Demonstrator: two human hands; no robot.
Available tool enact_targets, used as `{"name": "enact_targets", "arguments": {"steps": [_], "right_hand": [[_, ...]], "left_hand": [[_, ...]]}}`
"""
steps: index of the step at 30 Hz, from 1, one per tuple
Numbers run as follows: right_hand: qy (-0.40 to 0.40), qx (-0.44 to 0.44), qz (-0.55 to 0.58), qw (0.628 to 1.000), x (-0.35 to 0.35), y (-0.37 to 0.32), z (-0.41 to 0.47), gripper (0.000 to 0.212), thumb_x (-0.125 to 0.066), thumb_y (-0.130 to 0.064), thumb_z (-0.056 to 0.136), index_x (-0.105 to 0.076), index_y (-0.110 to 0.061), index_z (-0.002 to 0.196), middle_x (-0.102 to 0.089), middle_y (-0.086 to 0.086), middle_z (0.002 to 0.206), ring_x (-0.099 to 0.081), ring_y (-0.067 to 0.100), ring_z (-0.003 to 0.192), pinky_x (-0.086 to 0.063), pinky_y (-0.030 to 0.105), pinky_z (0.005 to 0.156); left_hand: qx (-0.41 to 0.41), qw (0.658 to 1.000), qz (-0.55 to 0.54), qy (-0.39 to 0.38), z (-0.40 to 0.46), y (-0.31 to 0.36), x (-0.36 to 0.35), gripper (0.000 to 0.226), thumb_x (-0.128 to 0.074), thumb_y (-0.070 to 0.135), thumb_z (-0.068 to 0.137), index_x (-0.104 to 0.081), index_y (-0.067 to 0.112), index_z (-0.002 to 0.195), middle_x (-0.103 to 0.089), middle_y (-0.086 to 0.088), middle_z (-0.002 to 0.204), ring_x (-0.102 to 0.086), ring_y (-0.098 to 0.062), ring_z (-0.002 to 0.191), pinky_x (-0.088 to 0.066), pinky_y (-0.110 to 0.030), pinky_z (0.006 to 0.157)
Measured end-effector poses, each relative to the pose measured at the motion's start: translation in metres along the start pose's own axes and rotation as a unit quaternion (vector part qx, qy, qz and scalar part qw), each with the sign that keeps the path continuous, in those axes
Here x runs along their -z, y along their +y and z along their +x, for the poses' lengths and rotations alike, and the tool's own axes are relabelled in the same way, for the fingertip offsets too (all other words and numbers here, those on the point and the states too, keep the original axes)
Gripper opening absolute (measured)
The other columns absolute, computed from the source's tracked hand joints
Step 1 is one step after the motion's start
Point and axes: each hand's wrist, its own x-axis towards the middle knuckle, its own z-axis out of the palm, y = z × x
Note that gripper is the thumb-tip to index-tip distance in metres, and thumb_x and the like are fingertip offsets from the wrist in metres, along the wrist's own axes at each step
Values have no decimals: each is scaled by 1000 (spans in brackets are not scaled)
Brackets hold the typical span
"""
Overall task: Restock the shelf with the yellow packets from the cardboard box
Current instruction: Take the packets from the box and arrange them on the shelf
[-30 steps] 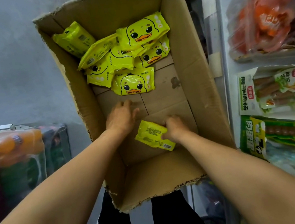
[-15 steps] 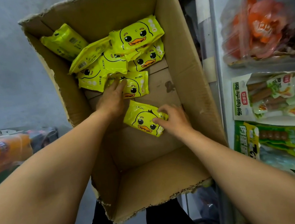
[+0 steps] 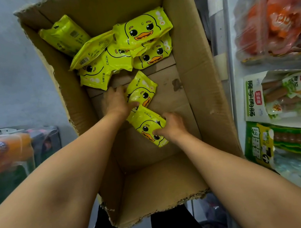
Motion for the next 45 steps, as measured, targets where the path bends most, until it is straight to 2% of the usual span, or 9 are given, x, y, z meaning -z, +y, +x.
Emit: {"name": "enact_targets", "arguments": {"steps": [5,11,17,21,28,33,39,42,45], "right_hand": [[-89,-51,50,993,2,11,-8,49,-87,-25,70,-58,-17,109,-63,3,109,-58,19,94,-40,24,72],[-126,-73,162,976,-2,25,-21,56,-87,-15,69,-60,-16,119,-70,4,116,-67,23,105,-53,40,95],[-122,-103,325,932,19,32,-47,34,-77,0,79,-64,-15,106,-71,4,103,-67,20,90,-55,27,70],[-54,-102,403,908,34,28,-71,38,-77,1,78,-66,-7,114,-73,8,108,-70,26,98,-57,39,86],[72,-57,520,849,61,14,-157,41,-76,0,80,-67,-8,119,-73,9,108,-71,25,90,-60,34,73],[155,-3,571,806,73,8,-258,24,-75,-3,83,-68,-13,103,-73,1,89,-70,16,76,-58,25,57],[260,30,599,757,74,7,-393,33,-83,-9,73,-72,-10,104,-77,9,96,-73,28,91,-58,53,86],[310,59,616,722,78,10,-461,29,-80,-6,77,-72,-11,105,-76,9,98,-73,28,90,-59,49,82],[358,82,625,689,86,18,-525,36,-81,-8,76,-71,-9,111,-77,9,95,-74,28,85,-61,43,71]], "left_hand": [[16,990,-136,-42,-4,7,-7,52,-90,34,62,-54,16,95,-59,-9,111,-56,-30,103,-48,-39,83],[27,986,-145,-74,-14,17,-10,54,-88,31,66,-63,13,111,-66,-8,108,-60,-27,105,-45,-31,78],[47,978,-190,-78,-36,21,21,23,-81,33,78,-69,14,82,-63,-7,80,-59,-22,79,-38,-27,67],[43,964,-258,-58,-57,20,49,30,-79,35,79,-74,19,104,-70,-3,88,-66,-19,81,-52,-30,75],[-39,906,-400,-136,-143,25,99,14,-66,25,92,-66,16,103,-71,-17,106,-69,-34,98,-55,-49,89],[-131,886,-402,-189,-224,15,135,24,-61,31,95,-66,15,111,-70,-15,114,-67,-34,105,-50,-55,95],[-239,889,-351,-172,-342,14,184,55,-63,60,77,-66,21,116,-68,-5,119,-64,-28,110,-47,-49,101],[-307,877,-324,-176,-406,25,212,25,-49,40,99,-67,23,97,-69,-8,110,-64,-28,103,-48,-48,99],[-358,855,-318,-200,-464,40,233,26,-52,38,99,-68,17,100,-70,-15,112,-67,-31,98,-51,-53,94]]}}
